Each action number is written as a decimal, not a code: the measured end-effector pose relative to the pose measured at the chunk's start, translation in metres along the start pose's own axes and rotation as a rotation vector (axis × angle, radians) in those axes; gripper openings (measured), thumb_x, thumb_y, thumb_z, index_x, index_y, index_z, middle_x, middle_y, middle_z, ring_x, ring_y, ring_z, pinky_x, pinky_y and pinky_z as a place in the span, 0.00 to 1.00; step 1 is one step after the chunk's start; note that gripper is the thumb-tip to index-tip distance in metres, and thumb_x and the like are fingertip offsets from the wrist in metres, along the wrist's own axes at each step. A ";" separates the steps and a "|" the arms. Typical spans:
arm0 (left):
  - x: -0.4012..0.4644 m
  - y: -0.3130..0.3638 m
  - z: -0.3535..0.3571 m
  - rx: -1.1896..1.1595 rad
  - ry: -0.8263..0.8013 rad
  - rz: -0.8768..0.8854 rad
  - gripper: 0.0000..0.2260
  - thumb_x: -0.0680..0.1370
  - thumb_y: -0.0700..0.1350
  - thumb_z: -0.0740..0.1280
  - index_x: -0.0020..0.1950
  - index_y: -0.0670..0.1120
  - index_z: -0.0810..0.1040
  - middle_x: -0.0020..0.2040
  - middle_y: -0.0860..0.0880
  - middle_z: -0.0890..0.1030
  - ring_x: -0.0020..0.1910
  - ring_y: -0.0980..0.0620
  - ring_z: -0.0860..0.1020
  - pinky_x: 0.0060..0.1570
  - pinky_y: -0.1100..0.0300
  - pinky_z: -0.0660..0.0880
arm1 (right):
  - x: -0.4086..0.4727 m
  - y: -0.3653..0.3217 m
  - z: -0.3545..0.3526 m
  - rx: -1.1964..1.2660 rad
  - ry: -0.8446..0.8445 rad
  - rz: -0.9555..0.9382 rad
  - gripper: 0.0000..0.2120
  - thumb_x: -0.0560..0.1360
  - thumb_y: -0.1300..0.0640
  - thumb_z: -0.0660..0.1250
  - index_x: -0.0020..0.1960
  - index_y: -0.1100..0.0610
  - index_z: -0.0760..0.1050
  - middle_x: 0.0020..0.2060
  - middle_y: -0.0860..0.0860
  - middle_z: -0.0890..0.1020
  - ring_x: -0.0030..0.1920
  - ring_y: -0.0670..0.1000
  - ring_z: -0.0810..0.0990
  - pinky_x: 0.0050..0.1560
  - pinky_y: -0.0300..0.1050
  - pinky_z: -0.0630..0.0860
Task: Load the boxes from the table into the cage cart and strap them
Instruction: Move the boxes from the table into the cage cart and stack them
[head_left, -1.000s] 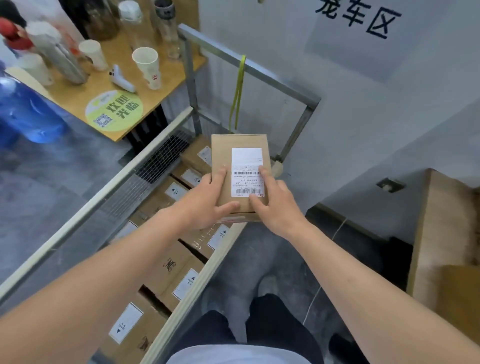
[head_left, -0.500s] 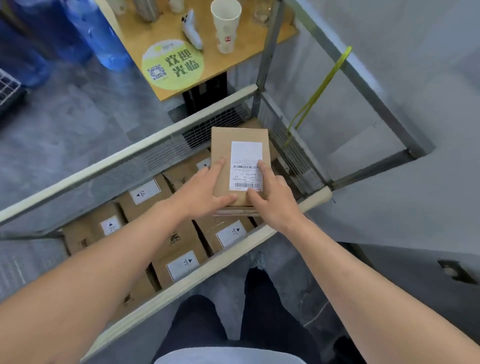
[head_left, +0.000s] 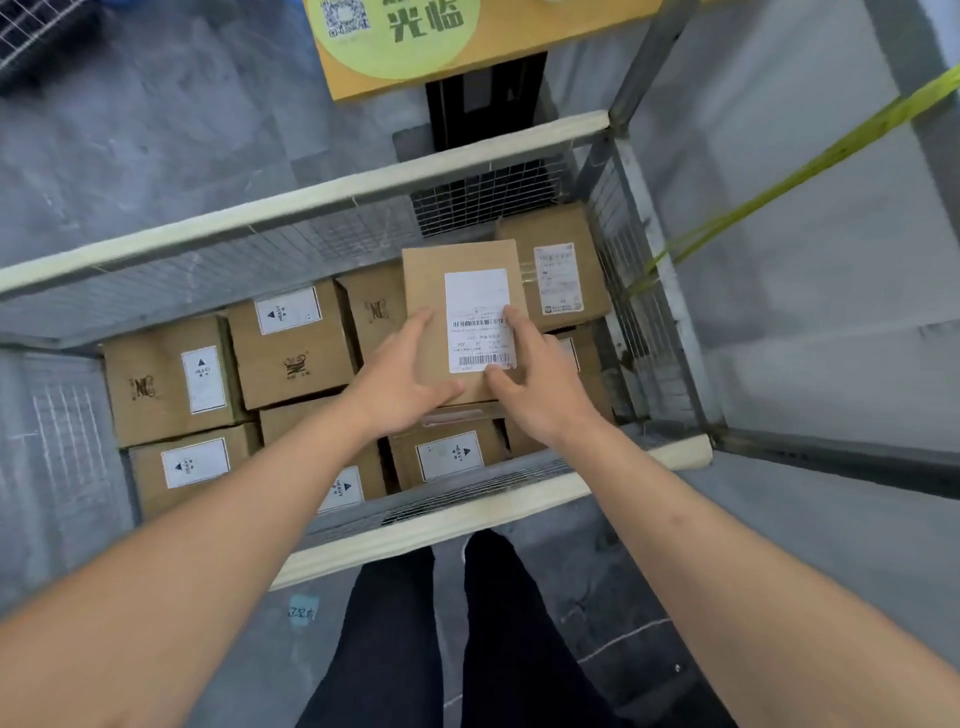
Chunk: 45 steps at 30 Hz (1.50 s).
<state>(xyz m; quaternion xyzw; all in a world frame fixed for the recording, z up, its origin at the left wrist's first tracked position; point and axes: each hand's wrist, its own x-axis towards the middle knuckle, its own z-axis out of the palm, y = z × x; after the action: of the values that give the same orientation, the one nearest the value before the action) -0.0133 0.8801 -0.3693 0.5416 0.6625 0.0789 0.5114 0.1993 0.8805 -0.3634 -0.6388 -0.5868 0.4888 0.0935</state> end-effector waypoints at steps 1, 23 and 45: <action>0.010 -0.006 0.003 -0.033 -0.001 -0.013 0.47 0.72 0.55 0.79 0.83 0.58 0.53 0.80 0.53 0.64 0.77 0.51 0.66 0.77 0.46 0.65 | 0.010 0.004 0.003 -0.009 -0.004 0.002 0.35 0.81 0.48 0.66 0.83 0.43 0.52 0.71 0.51 0.71 0.59 0.45 0.69 0.59 0.43 0.66; 0.229 -0.119 0.080 -0.272 0.078 -0.059 0.46 0.75 0.43 0.77 0.84 0.57 0.52 0.83 0.52 0.60 0.81 0.53 0.60 0.80 0.45 0.60 | 0.209 0.120 0.083 -0.327 0.130 -0.066 0.26 0.80 0.61 0.69 0.77 0.55 0.69 0.80 0.58 0.61 0.76 0.61 0.67 0.70 0.59 0.74; 0.179 -0.048 0.026 0.825 -0.109 0.260 0.27 0.81 0.46 0.64 0.79 0.39 0.64 0.80 0.36 0.59 0.79 0.36 0.57 0.78 0.42 0.61 | 0.163 0.063 0.058 -0.541 -0.154 -0.061 0.35 0.80 0.64 0.64 0.84 0.56 0.55 0.83 0.57 0.52 0.82 0.60 0.56 0.77 0.55 0.64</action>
<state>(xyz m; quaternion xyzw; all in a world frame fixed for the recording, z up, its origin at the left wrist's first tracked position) -0.0042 0.9921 -0.5185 0.7828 0.5371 -0.1573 0.2721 0.1709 0.9729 -0.5208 -0.5835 -0.7203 0.3583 -0.1106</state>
